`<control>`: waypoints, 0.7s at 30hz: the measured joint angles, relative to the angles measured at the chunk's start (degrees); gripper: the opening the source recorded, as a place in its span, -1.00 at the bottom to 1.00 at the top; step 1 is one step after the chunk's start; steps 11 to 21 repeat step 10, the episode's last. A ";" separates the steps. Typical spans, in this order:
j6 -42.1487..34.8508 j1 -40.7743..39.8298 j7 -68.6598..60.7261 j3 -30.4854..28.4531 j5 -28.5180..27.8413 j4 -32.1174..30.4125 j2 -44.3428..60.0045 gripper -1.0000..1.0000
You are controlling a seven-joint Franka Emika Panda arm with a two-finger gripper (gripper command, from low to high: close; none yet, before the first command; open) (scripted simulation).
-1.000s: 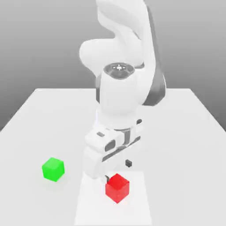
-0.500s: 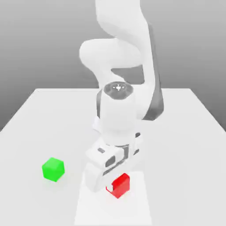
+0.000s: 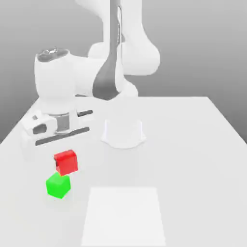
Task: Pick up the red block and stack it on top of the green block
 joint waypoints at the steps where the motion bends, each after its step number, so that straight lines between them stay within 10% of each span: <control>1: 1.22 -0.08 -0.93 -0.57 0.68 -0.11 1.12 -1.00; 6: 10.35 0.50 -6.90 0.00 8.56 0.11 10.81 -1.00; 7: 11.95 0.22 -8.23 0.83 10.43 0.19 12.57 1.00; 21: 11.95 0.23 -8.23 0.83 10.43 0.19 12.57 1.00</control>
